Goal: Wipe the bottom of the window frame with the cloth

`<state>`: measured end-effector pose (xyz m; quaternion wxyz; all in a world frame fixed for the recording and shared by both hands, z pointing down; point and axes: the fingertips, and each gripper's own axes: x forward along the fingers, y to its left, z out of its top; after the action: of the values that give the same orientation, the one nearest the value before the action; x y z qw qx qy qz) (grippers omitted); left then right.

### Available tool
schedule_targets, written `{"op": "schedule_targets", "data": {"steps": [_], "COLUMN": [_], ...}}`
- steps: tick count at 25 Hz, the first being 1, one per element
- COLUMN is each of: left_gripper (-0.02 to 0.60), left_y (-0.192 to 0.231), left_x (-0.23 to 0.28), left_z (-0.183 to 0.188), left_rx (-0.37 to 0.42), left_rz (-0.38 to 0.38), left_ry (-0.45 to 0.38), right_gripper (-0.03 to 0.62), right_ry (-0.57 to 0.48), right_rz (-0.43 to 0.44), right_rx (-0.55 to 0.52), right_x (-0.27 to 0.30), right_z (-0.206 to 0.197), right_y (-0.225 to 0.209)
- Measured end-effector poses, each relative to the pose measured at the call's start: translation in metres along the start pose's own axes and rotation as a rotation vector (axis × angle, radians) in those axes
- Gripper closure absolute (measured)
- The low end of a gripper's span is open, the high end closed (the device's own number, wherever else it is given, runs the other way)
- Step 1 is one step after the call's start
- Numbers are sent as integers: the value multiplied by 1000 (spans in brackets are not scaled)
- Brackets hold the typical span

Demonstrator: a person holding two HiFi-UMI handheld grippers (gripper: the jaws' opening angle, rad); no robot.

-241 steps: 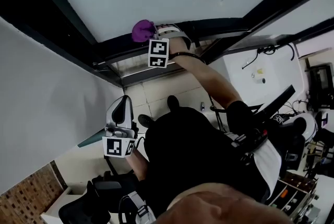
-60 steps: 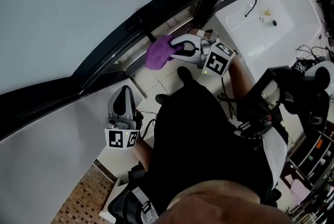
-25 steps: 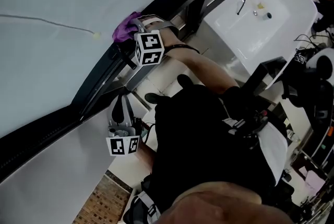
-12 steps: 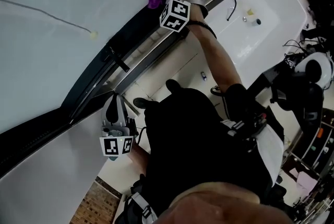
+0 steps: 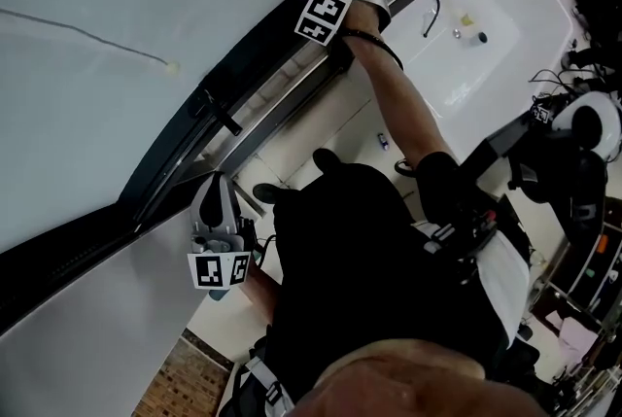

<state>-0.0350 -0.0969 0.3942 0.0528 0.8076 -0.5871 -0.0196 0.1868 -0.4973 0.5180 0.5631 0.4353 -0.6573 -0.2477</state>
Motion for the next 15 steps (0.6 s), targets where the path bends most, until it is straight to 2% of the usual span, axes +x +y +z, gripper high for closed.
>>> {"op": "schedule_targets", "data": {"steps": [3, 5, 6, 7, 8, 10, 11, 12, 13, 15], "left_gripper": [580, 580, 580, 580, 580, 580, 580, 580, 580, 580], "left_y": [5, 12, 15, 17, 19, 19, 18, 18, 19, 23], "left_x": [-3, -7, -10, -12, -14, -16, -16, -16, -16, -17], "left_z": [-1, -1, -2, -2, -3, -3, -3, -3, -2, -3], "left_rx": [3, 2, -1, -4, -7, -11, -11, -10, -10, -15], "left_rz": [-1, 9, 19, 30, 39, 46, 44, 39, 33, 30], "left_ry": [5, 7, 5, 2, -2, -10, -13, -15, -17, -22], "right_gripper": [532, 530, 530, 530, 529, 528, 529, 529, 528, 528], "right_ry": [26, 28, -26, -129, -268, -556, -653, -701, -706, -652], "right_rz": [22, -3, -6, 31, 119, 403, 539, 628, 661, 632], "right_rx": [55, 133, 184, 243, 313, 471, 526, 538, 504, 356], "right_x": [-11, -47, -73, -99, -124, -169, -185, -194, -195, -183], "right_z": [-21, -37, -32, -15, 10, 71, 97, 118, 134, 161], "right_y": [-2, -9, -12, -9, -1, 29, 46, 64, 81, 114]}}
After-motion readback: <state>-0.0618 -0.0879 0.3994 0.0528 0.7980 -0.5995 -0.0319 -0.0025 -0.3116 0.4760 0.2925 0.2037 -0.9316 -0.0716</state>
